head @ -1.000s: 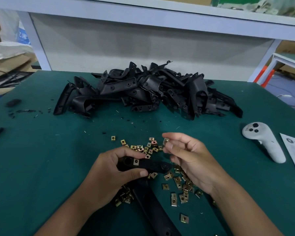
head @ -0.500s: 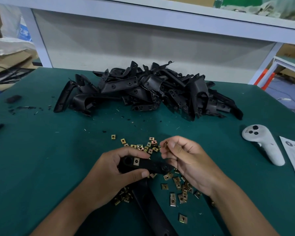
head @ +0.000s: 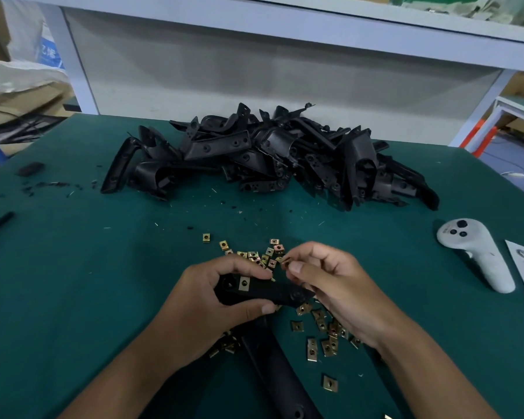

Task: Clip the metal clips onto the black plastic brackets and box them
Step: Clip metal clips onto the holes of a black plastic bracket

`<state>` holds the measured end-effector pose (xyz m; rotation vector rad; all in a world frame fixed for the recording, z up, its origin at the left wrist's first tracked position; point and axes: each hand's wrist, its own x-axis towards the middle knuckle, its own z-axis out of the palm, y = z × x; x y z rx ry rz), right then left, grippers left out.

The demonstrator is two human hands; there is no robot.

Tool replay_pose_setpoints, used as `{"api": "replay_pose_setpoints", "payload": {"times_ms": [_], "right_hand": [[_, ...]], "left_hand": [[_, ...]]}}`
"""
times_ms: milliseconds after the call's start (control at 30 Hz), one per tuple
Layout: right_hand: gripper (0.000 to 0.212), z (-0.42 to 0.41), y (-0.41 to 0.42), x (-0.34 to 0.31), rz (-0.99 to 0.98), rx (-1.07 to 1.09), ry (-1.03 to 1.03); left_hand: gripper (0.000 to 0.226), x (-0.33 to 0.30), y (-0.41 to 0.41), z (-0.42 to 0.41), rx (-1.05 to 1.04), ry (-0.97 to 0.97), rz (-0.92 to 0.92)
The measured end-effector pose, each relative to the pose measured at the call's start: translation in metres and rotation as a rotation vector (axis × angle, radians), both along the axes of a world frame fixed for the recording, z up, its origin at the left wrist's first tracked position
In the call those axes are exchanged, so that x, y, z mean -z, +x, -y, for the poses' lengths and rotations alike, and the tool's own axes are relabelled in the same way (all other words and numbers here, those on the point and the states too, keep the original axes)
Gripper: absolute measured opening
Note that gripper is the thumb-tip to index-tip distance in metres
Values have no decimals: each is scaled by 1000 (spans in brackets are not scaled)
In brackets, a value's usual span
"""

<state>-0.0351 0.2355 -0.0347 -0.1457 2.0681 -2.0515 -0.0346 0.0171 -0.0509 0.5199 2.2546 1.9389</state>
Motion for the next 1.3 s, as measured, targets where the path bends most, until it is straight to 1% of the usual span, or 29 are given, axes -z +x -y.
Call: {"api": "replay_pose_setpoints", "payload": {"times_ms": [67, 167, 333, 767, 1033, 1167, 1300], "right_hand": [[17, 0, 0, -1, -10, -24, 16], [9, 0, 1, -2, -3, -60, 62], [11, -1, 1, -2, 22, -104, 88], [13, -2, 3, -2, -37, -120, 219], [15, 0, 3, -2, -26, -99, 203], [15, 1, 3, -3, -18, -116, 208], [19, 3, 5, -3, -21, -142, 164]], "left_hand": [[30, -1, 1, 0, 2, 19, -2], [30, -1, 2, 0, 6, 53, -4], [32, -1, 3, 0, 11, 39, -23], [31, -1, 3, 0, 11, 6, -43], [33, 1, 2, -1, 26, 28, -19], [34, 2, 3, -1, 37, 34, -19], [32, 1, 2, -2, 47, 14, -25]]}}
